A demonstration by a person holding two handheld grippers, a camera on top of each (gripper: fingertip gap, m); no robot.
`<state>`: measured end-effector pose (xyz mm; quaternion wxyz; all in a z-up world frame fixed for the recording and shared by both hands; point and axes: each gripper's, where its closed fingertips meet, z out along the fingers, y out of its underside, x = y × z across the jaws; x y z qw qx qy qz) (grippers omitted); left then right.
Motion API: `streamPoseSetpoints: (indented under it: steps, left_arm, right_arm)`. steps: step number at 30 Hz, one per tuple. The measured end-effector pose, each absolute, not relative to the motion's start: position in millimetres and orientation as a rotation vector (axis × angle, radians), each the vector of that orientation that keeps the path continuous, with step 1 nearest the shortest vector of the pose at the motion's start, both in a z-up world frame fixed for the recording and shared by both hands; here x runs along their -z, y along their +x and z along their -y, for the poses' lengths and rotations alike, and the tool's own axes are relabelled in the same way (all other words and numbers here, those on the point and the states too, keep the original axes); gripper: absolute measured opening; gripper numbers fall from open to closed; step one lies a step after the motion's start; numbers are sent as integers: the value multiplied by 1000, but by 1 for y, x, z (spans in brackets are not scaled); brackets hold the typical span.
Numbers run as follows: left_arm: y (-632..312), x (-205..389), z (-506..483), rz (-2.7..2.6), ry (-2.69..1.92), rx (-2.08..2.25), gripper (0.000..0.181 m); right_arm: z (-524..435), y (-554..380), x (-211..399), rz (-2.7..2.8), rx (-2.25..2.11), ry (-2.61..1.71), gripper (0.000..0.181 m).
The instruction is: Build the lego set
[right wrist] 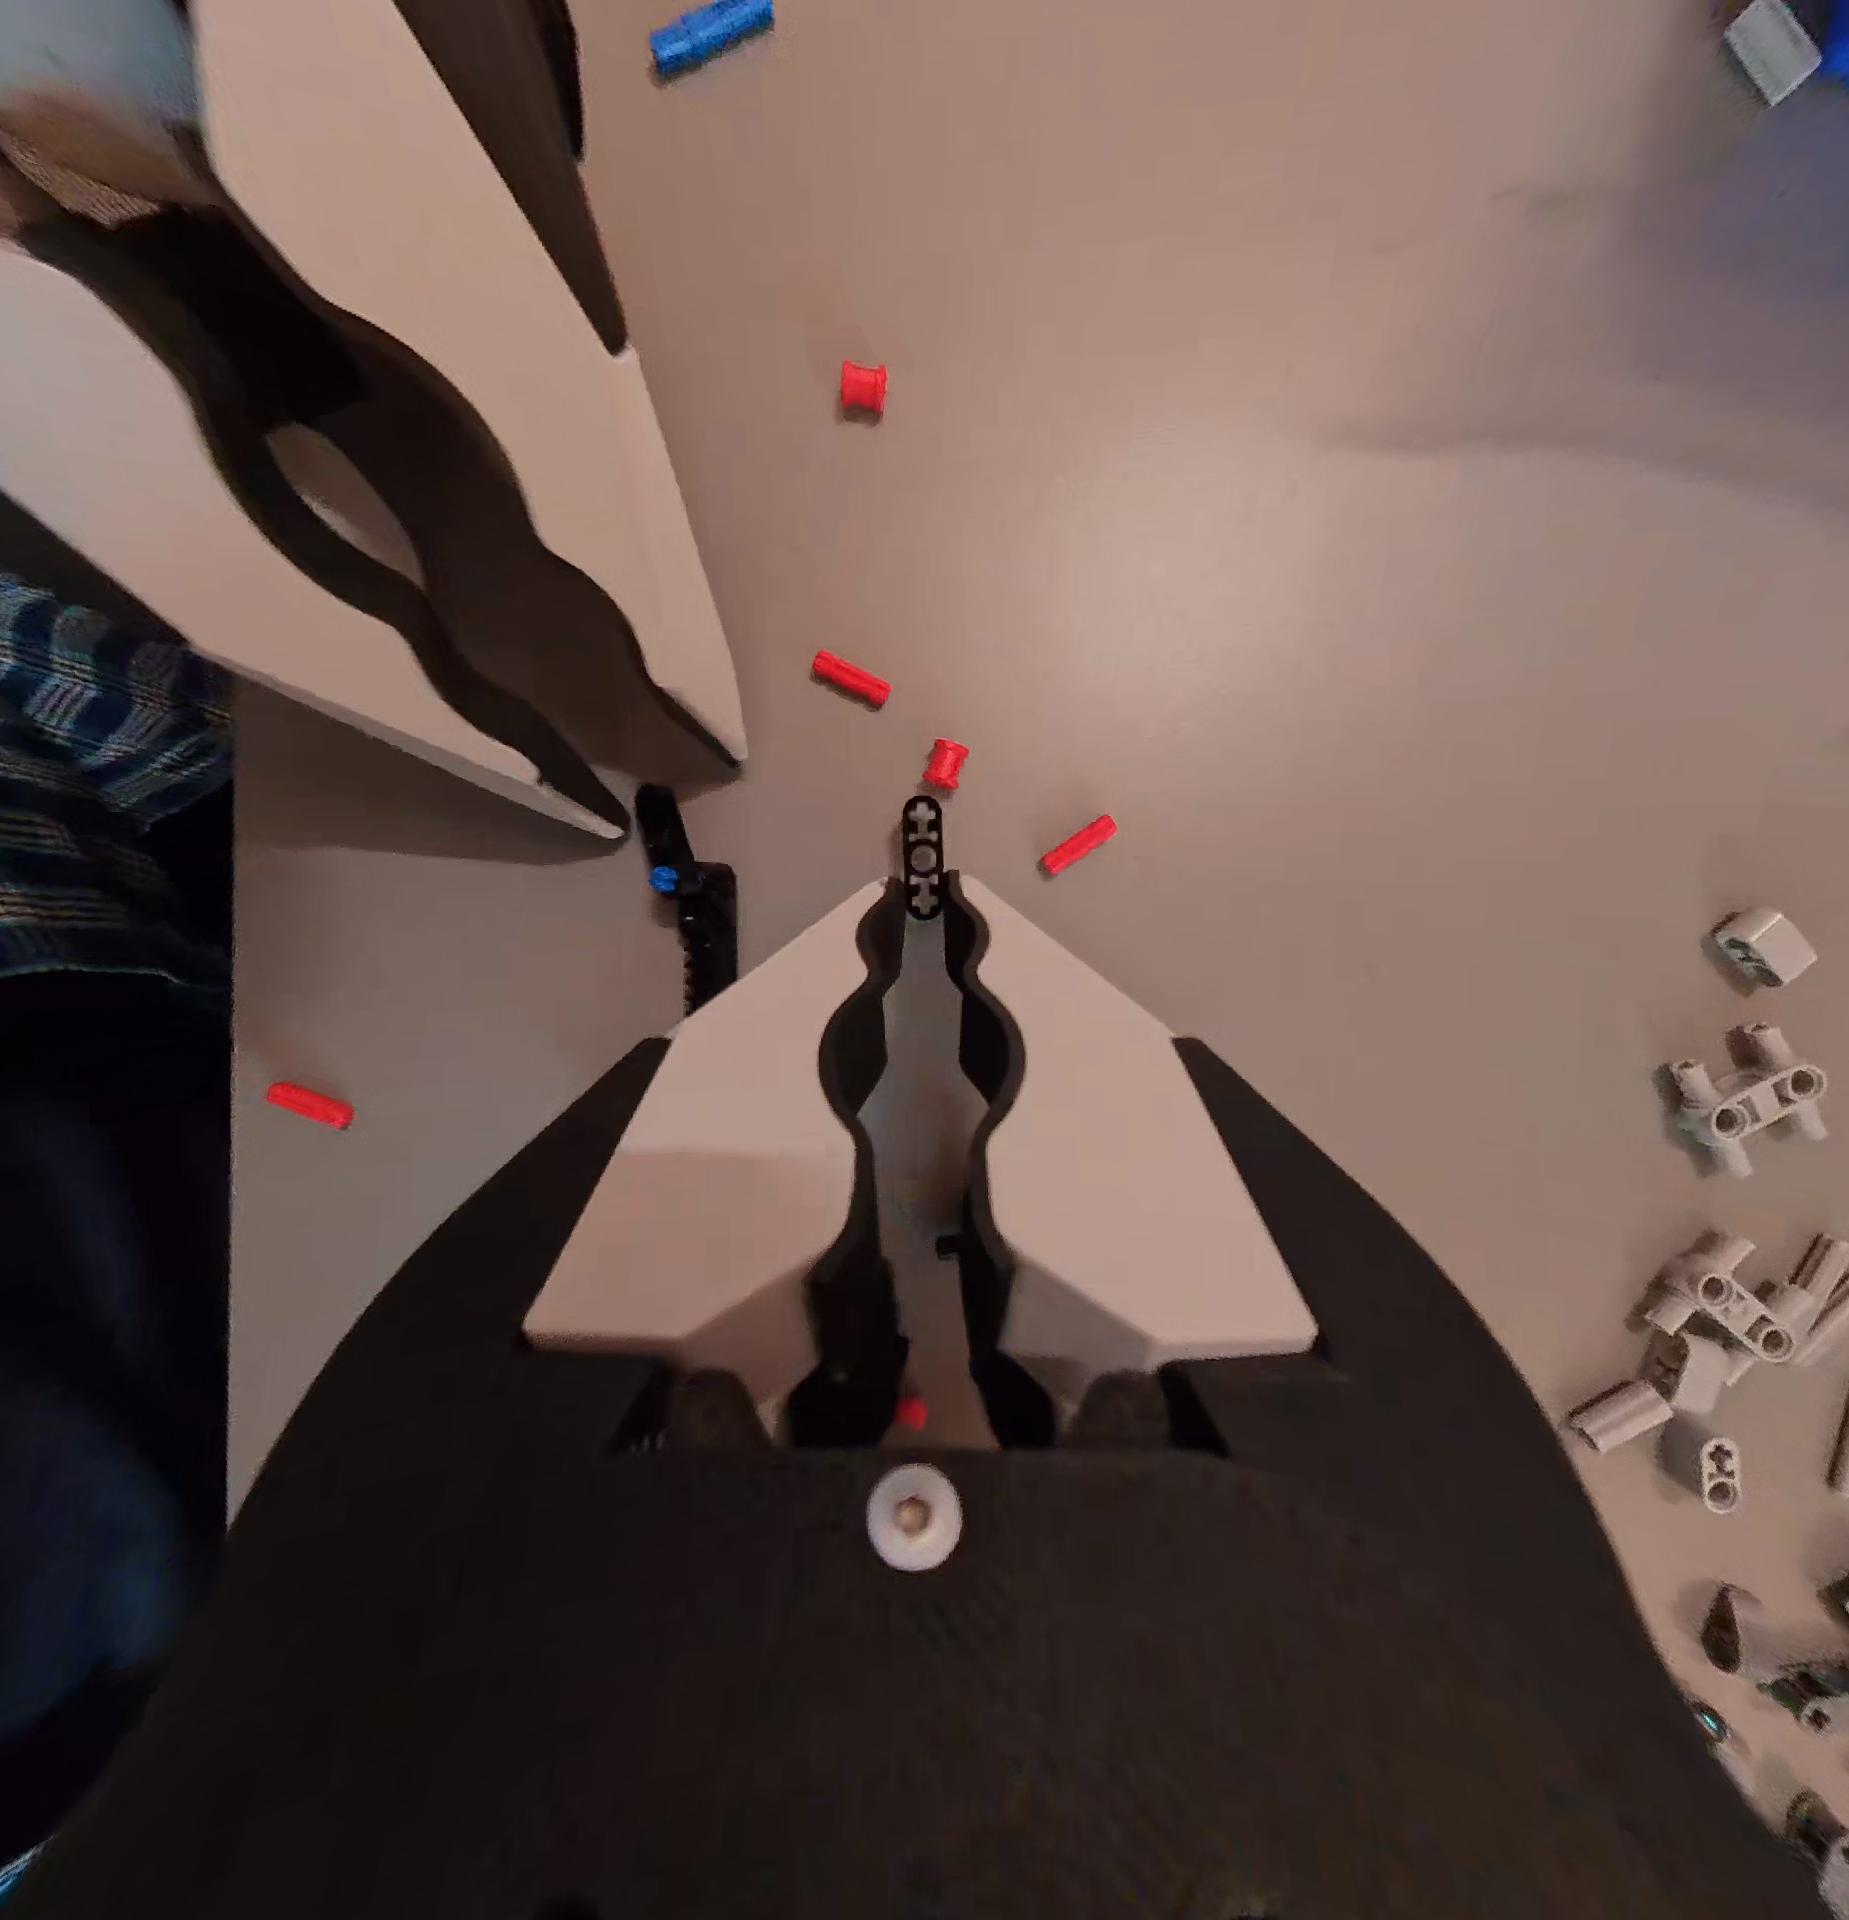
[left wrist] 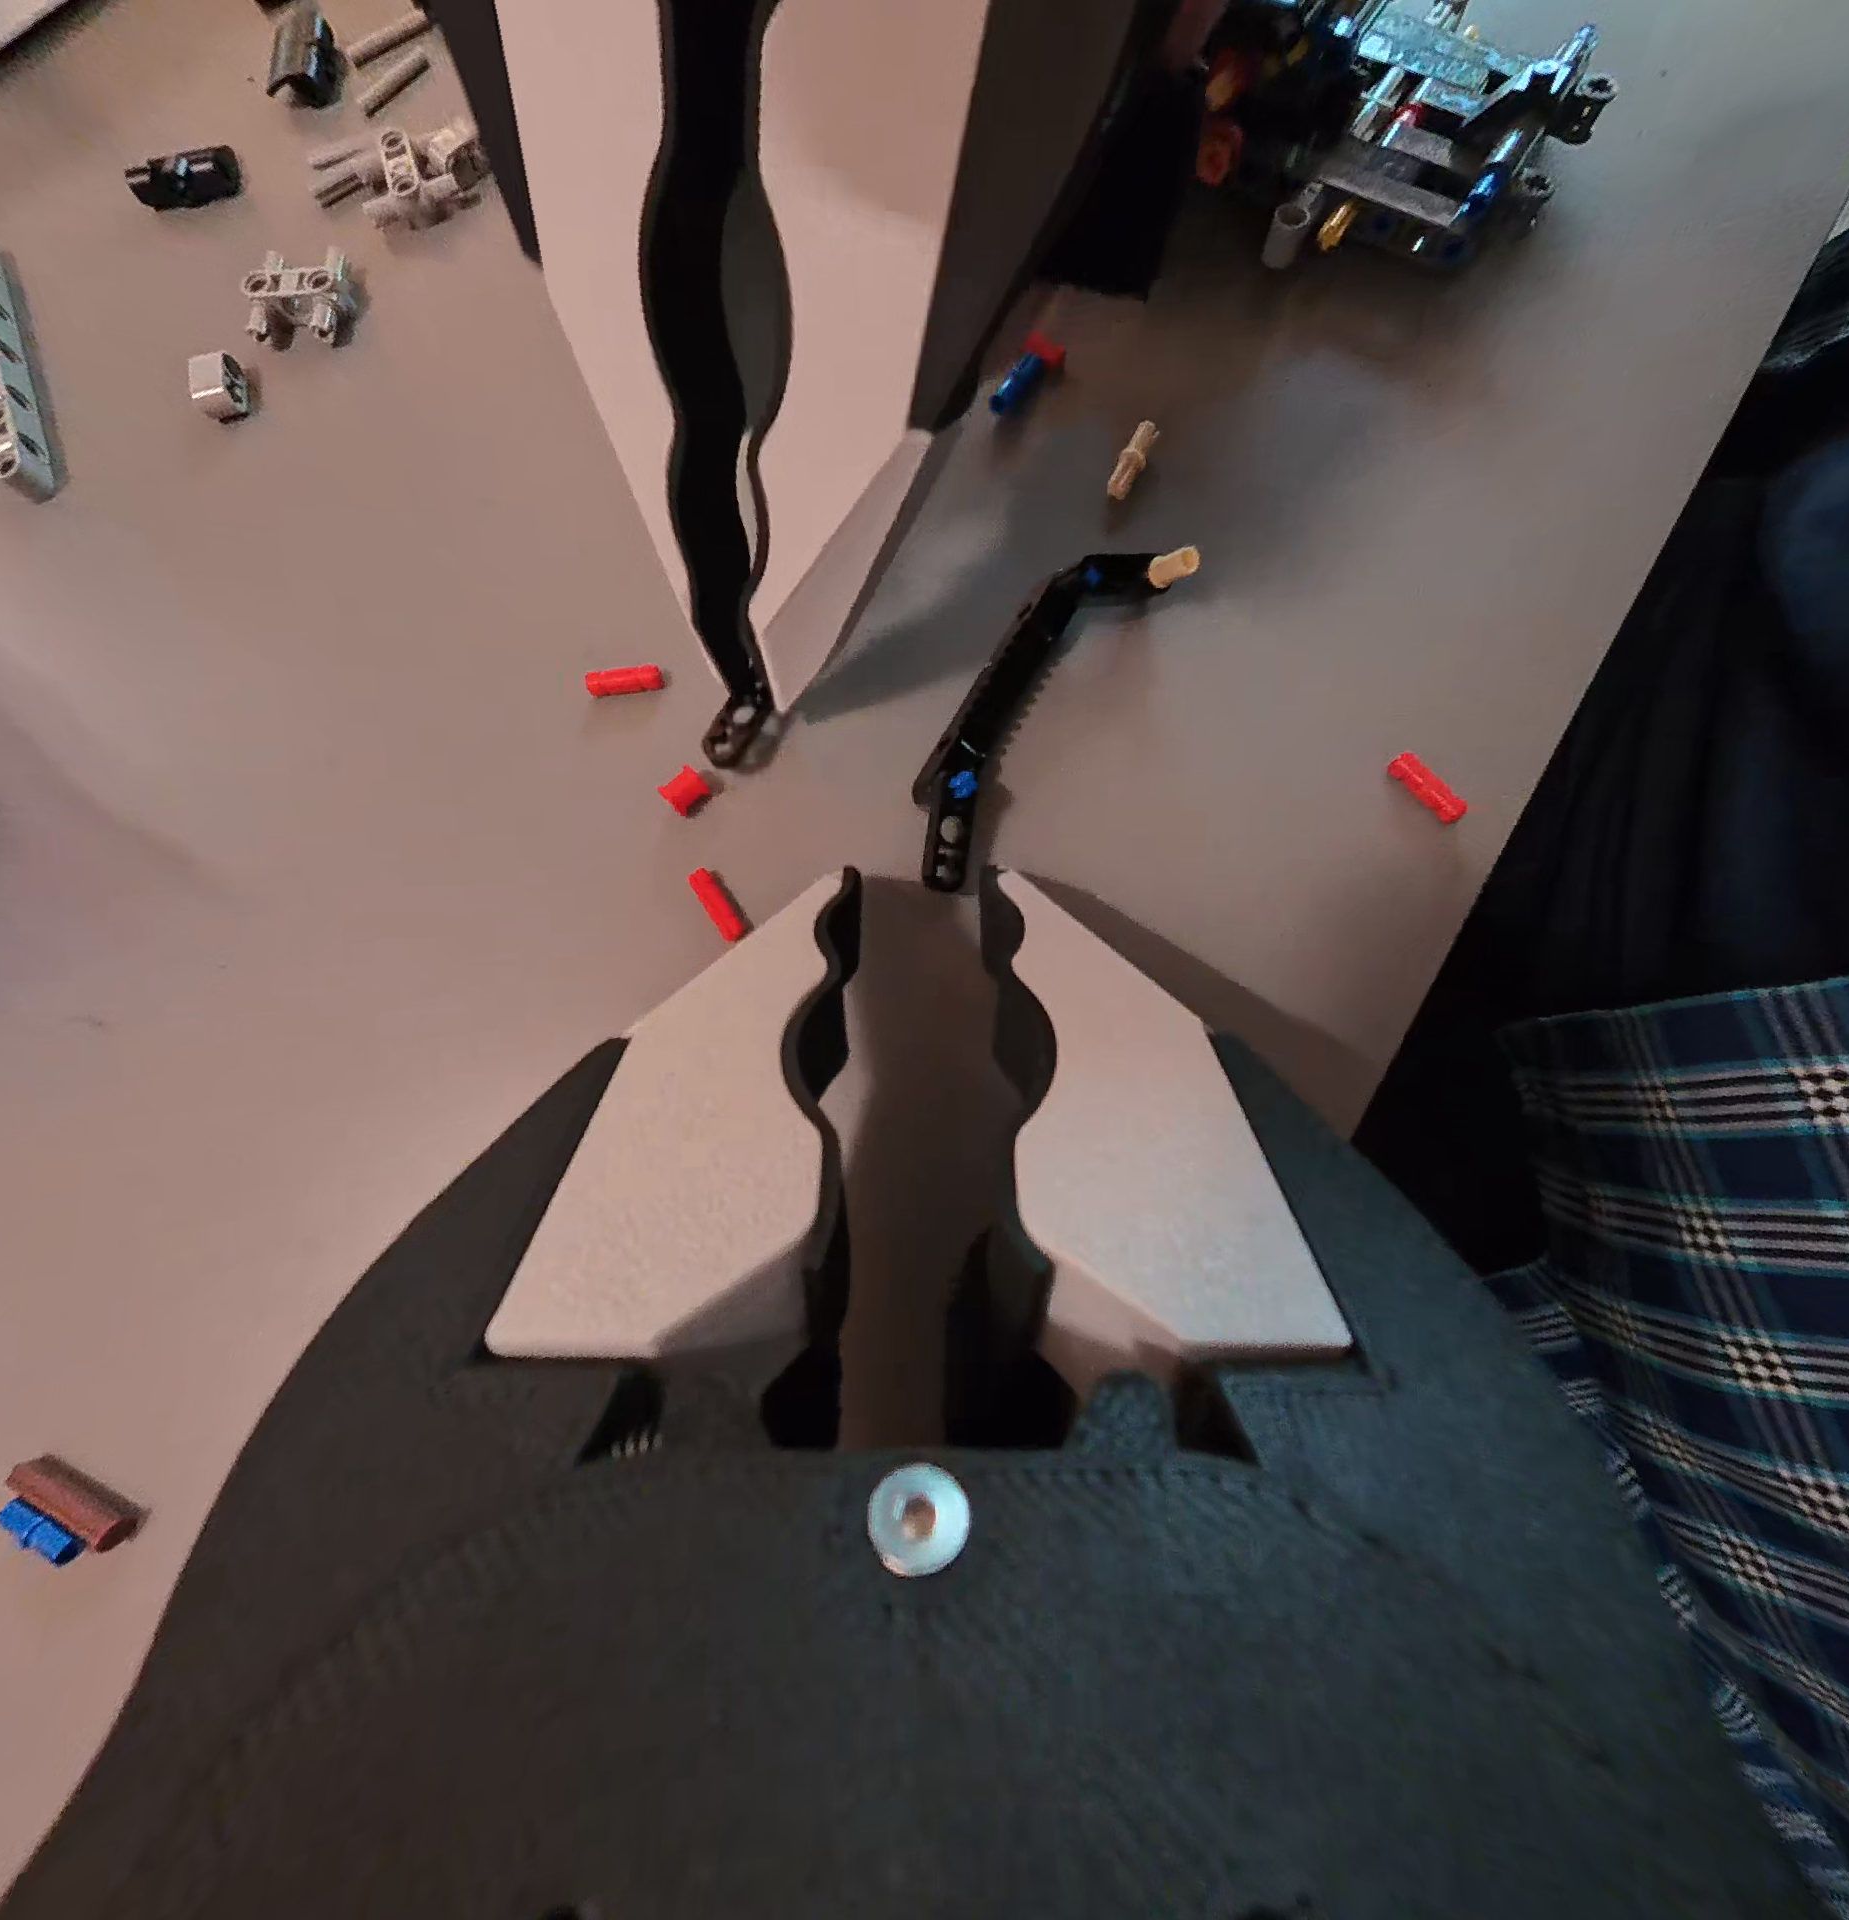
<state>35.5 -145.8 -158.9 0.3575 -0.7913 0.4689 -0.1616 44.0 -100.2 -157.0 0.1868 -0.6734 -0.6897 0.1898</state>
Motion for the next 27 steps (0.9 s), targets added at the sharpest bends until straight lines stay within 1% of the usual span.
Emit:
streamPoseSetpoints:
  steps: [6,8,12,19,24,27]
  left_arm:
    - [32,144,145,-1150,-1995,416,28]
    - [33,141,146,-1145,-1968,394,34]
    - [35,143,151,-1172,-1938,341,33]
    - [42,143,151,-1212,-1897,265,21]
    - [44,147,150,-1266,-1879,205,8]
    - [43,150,151,-1278,-1873,187,7]
  right_arm:
    - [133,45,129,2020,-643,-1685,4]
    - [143,47,130,2075,-611,-1626,3]
    - [151,46,139,2132,-546,-1563,4]
    - [154,42,141,2149,-489,-1491,4]
    - [154,42,139,2151,-470,-1477,4]
    - [154,42,140,2151,-464,-1483,4]
